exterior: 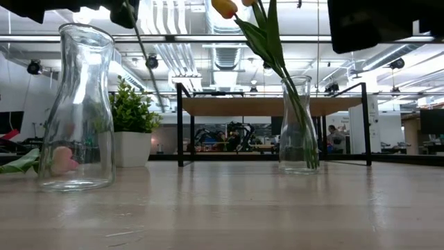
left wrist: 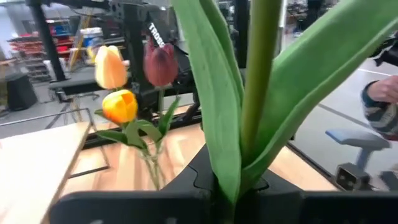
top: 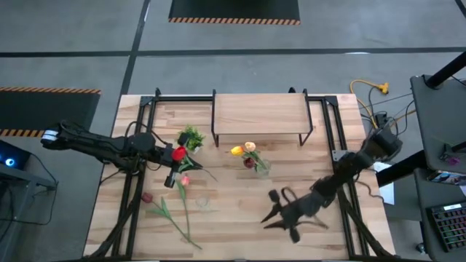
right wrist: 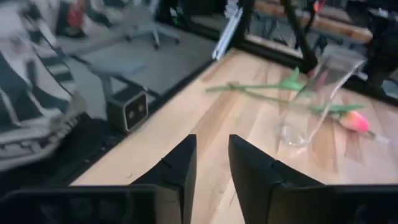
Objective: Pick and place flowers into a vace then onto a shelf
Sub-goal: Put the red tulip into the left transparent vase
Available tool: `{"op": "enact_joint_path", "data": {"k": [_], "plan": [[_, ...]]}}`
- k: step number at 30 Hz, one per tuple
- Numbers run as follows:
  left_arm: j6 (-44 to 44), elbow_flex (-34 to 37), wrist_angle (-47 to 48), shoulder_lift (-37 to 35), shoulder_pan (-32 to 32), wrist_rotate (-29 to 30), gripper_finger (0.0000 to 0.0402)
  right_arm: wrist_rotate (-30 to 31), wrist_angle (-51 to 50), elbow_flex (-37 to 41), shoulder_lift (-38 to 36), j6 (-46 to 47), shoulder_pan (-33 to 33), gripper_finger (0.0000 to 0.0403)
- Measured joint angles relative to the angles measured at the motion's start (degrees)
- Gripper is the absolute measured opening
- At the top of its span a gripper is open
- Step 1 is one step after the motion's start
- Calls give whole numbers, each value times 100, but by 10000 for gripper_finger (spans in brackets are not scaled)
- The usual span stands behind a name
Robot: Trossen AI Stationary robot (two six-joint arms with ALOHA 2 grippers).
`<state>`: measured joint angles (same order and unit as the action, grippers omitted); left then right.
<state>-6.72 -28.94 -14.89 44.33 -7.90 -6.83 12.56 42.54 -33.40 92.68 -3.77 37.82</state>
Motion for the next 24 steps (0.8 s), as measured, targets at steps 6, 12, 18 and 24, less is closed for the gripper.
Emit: {"op": "enact_joint_path", "data": {"k": [6,12,18,24], "plan": [[-2,58,4,-86,2,136,0,-270,1084,1175,-1075,-365,-535,69],[32,56,14,-141,7,138,0,-1345,1373,1940,-2067,-760,-1393,68],[83,63,100,-172,7,366,0,-2304,1447,2244,-2878,-824,-2048,68],[10,2,245,-249,9,875,0,-2165,628,2360,-3547,-1031,-2529,68]]}}
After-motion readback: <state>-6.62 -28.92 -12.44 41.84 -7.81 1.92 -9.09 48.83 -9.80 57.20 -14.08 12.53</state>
